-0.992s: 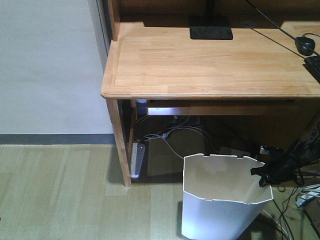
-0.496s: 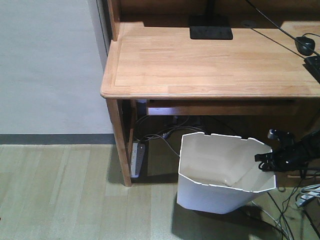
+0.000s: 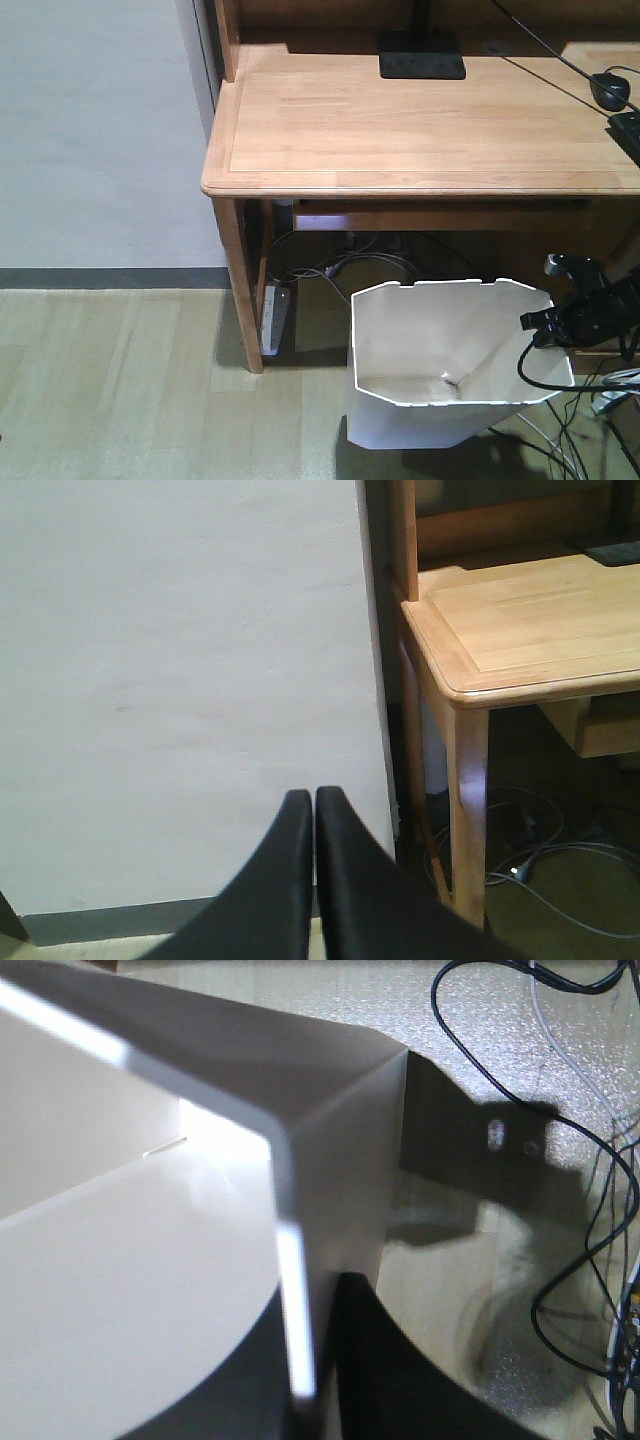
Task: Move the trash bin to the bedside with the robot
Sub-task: 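Close the right gripper on the bin rim and lift it slightly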
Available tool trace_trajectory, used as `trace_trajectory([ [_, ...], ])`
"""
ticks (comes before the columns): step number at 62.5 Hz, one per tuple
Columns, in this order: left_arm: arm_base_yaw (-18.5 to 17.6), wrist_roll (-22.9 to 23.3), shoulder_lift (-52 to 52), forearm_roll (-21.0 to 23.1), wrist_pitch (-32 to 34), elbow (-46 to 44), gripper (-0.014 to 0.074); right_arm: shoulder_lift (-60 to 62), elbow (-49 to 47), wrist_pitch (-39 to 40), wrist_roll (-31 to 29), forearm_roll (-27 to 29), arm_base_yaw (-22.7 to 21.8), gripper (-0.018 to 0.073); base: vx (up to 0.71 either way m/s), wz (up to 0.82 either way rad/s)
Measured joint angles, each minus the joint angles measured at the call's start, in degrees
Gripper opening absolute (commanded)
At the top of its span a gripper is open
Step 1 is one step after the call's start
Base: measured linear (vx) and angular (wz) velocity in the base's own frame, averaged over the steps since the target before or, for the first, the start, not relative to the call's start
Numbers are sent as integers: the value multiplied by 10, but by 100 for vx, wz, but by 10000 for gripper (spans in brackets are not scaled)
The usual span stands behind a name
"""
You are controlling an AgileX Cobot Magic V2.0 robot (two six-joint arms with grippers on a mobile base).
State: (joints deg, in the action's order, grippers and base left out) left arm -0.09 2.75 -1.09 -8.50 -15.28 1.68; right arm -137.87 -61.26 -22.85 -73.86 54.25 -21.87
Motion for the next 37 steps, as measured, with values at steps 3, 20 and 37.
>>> trace_trajectory([
  [3, 0, 0, 0, 0, 0, 0, -6, 8, 2, -6, -1, 0, 0, -6, 0, 0],
  [20, 0, 0, 0, 0, 0, 0, -6, 19, 2, -19, 0, 15, 0, -6, 0, 0],
  [37, 0, 0, 0, 0, 0, 0, -6, 19, 2, -9, 1, 13, 0, -6, 0, 0],
])
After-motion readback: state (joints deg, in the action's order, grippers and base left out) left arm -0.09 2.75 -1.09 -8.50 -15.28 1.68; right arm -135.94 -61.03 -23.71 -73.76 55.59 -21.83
